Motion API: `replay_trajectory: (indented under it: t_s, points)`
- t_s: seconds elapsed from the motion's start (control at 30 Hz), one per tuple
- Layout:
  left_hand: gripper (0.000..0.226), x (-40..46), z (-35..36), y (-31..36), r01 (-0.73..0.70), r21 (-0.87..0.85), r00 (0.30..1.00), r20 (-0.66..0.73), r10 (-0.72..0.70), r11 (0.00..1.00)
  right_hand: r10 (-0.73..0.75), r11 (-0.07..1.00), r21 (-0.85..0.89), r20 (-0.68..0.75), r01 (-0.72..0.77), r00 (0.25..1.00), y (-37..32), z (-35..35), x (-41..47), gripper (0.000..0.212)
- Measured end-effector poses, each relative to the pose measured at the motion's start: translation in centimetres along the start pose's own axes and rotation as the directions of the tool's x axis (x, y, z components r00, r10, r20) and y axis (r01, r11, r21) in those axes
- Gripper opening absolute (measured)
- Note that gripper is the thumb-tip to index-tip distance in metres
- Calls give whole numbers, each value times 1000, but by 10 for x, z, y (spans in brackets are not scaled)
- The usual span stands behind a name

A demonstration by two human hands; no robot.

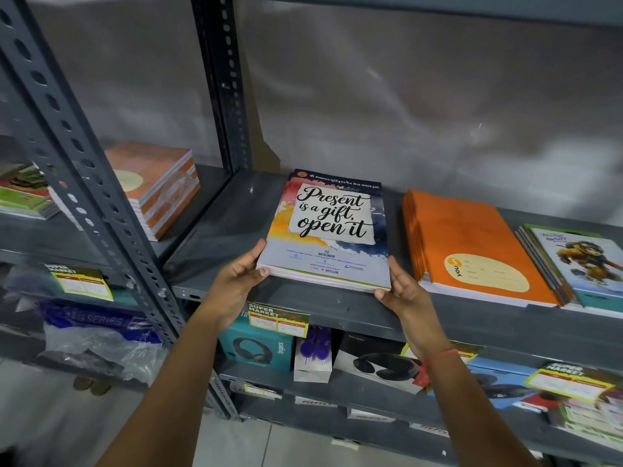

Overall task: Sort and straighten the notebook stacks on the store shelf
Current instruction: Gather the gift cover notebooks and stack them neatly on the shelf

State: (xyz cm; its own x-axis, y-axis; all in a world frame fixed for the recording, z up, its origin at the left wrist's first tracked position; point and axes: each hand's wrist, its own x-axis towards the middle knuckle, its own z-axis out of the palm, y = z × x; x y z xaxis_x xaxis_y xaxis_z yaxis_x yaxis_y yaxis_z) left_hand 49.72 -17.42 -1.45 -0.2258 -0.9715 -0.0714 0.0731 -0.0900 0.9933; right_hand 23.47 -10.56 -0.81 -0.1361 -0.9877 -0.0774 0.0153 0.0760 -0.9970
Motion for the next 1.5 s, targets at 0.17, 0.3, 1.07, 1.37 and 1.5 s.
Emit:
replay_trajectory:
  t_s: [0.17, 0.3, 1.07, 1.37, 1.5]
  points:
    - [52, 0, 3, -1, -19, 26, 998, -62, 21, 999, -1, 1000, 5, -25, 2, 1000, 0, 0, 0, 67]
    - [58, 1, -4, 3, -14, 53, 1000, -9, 14, 998, 1, 1000, 15, -9, -1, 1000, -2, -1, 1, 68]
    - [44, 5, 17, 4, -86, 22, 958, -272, 89, 996, -21, 999, 38, -200, 29, 979, 3, 15, 7, 56]
    - [40, 7, 19, -1, -100, -10, 927, -364, 89, 995, 7, 999, 43, -302, 6, 953, 0, 19, 6, 52]
    - [39, 8, 19, -2, -103, 9, 923, -373, 99, 995, 5, 1000, 28, -347, 5, 938, 0, 22, 5, 50]
